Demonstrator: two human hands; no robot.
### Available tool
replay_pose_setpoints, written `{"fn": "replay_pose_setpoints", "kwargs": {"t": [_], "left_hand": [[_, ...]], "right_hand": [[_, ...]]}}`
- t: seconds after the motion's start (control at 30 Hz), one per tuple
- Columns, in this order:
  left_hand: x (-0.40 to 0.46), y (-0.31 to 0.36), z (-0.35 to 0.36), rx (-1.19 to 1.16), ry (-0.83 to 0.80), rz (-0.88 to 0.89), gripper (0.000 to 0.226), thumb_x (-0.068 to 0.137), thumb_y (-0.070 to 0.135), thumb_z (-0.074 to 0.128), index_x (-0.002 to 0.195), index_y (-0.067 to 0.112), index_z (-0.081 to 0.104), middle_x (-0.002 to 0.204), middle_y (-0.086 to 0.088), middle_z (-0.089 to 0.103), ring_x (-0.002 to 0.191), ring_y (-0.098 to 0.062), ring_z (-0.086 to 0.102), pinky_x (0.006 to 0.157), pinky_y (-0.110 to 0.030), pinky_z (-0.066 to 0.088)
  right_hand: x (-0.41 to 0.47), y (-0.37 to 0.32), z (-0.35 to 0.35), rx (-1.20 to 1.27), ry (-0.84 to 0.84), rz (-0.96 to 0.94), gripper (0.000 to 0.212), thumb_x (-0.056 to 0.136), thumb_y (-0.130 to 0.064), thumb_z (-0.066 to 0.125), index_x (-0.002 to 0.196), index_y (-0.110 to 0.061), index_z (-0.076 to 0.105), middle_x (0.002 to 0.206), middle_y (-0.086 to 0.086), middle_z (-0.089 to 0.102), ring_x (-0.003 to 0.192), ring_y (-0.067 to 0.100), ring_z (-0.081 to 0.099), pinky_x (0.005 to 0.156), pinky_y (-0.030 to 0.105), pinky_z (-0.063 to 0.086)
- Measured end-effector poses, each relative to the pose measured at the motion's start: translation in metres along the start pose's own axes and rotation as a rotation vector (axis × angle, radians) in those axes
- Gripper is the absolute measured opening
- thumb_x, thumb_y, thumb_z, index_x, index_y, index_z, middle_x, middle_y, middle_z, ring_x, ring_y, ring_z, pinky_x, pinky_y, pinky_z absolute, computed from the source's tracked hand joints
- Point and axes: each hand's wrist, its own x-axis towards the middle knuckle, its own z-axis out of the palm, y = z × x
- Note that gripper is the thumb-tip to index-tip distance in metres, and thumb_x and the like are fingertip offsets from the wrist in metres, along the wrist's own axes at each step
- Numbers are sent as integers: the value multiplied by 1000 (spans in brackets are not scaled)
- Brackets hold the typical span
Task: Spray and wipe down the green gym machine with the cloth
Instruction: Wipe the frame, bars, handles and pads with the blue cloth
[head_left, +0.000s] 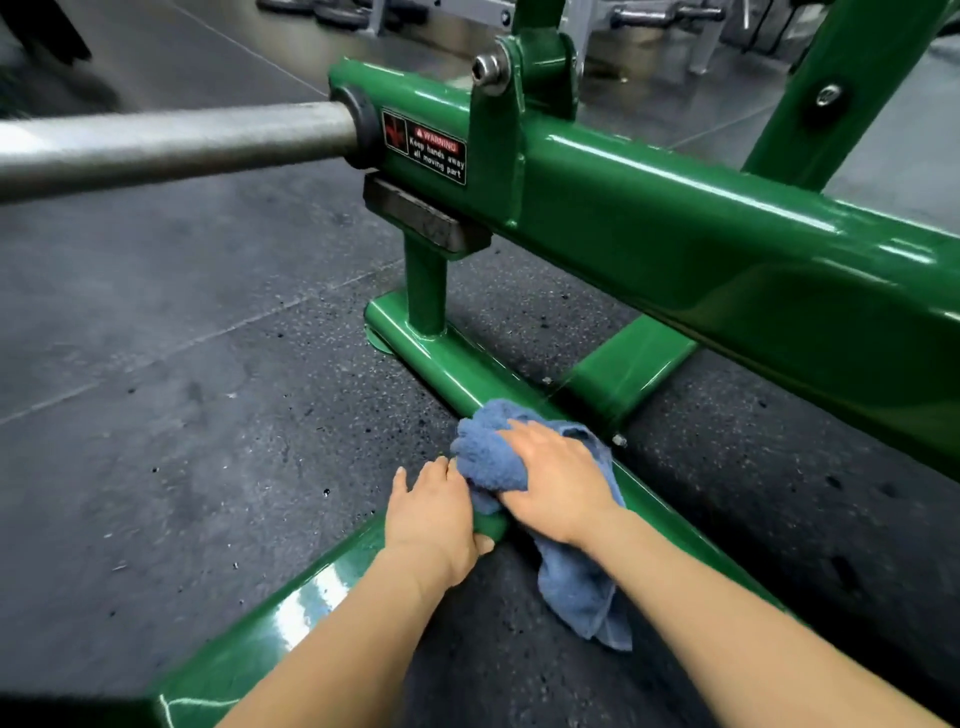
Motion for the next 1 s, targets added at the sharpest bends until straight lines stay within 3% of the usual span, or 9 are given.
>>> {"fn": "replay_pose_setpoints", "kwargs": {"t": [0.13,0.27,0.37,0.57,0.8,1.0], "left_hand": [[-7,1,4,-39,-25,-11,95,87,51,60,154,10,6,161,-2,7,149,-16,7,121,-45,4],[-4,-2,3,-75,-6,-27,96,87,46,63,154,11,4,161,-3,6,149,-16,6,121,-43,3],[-1,-1,2,-73,-10,-47,100,83,46,67,154,10,7,159,-5,13,147,-17,13,120,-41,4],[18,7,-13,96,-90,-74,109,73,47,76,151,2,13,146,-11,35,136,-24,35,120,-45,2],[33,17,-19,272,-225,-56,86,79,36,74,144,1,31,141,-16,36,133,-25,32,118,-51,12],[28,14,-16,182,-181,-132,98,75,38,77,147,0,22,140,-13,37,131,-25,39,119,-47,11]], "right_hand": [[27,14,-7,36,67,103,49,75,-37,55,122,-24,57,126,5,59,118,29,54,94,41,46],[67,14,-9,-30,26,204,54,79,-41,54,129,-23,46,125,9,54,115,32,52,94,38,45],[86,7,-10,-91,22,152,51,81,-38,55,128,-20,45,125,10,54,116,32,51,95,38,44],[147,-13,-16,-71,20,31,51,80,-47,53,128,-34,46,128,6,53,116,31,54,91,38,44],[186,-29,-4,-105,5,37,54,80,-53,55,125,-24,45,132,8,49,120,32,50,96,44,40],[168,-20,-4,-50,85,-8,50,77,-52,55,118,-24,50,123,8,56,111,32,55,89,40,45]]}}
